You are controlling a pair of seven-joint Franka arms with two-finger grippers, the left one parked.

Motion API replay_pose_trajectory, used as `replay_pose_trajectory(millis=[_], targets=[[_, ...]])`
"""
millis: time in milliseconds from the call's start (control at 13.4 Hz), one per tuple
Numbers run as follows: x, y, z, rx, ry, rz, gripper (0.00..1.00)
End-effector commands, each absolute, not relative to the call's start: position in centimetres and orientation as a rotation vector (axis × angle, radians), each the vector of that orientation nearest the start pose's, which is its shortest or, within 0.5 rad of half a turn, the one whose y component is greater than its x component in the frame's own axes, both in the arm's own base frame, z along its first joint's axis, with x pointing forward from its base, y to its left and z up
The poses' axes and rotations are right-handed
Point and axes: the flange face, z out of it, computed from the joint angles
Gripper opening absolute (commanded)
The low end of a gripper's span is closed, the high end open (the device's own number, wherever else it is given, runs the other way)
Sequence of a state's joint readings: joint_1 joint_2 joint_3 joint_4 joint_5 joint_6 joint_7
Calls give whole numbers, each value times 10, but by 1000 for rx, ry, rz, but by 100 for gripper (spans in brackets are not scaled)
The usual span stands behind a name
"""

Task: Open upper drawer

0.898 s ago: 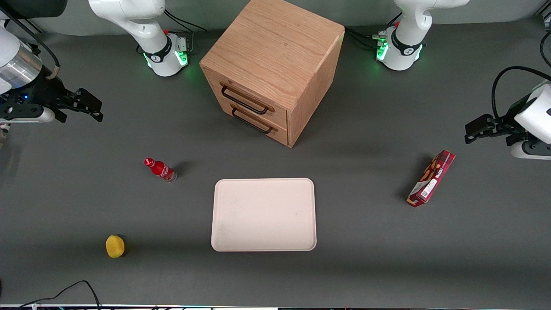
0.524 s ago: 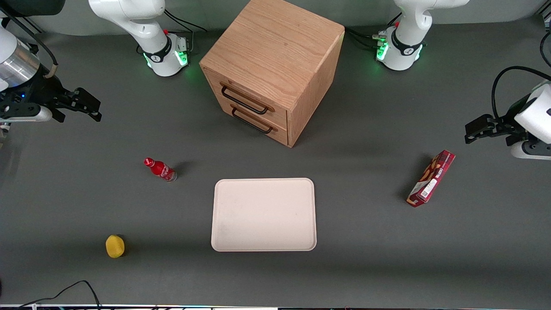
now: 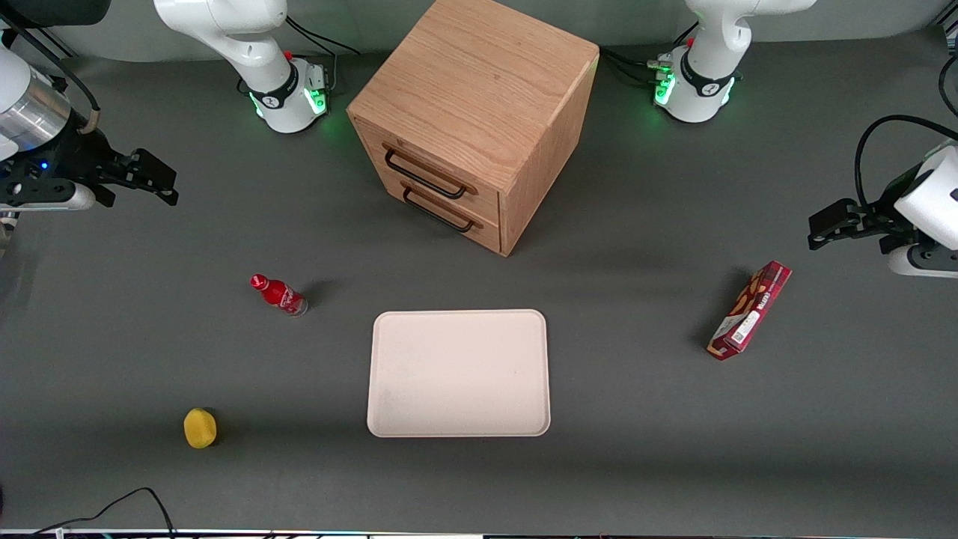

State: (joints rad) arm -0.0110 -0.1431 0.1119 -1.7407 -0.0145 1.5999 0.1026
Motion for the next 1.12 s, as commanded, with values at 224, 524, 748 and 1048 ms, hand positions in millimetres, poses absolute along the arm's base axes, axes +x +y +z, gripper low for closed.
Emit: replay_pose_trajectory(millis=[224,524,748,1048], targets=[[489,159,634,-3068,-260,61,100],[484,237,624,-2917,-557,113,100],[487,273,600,-2758,-970,130,100],[497,289,554,-2489,-1110,250,100]])
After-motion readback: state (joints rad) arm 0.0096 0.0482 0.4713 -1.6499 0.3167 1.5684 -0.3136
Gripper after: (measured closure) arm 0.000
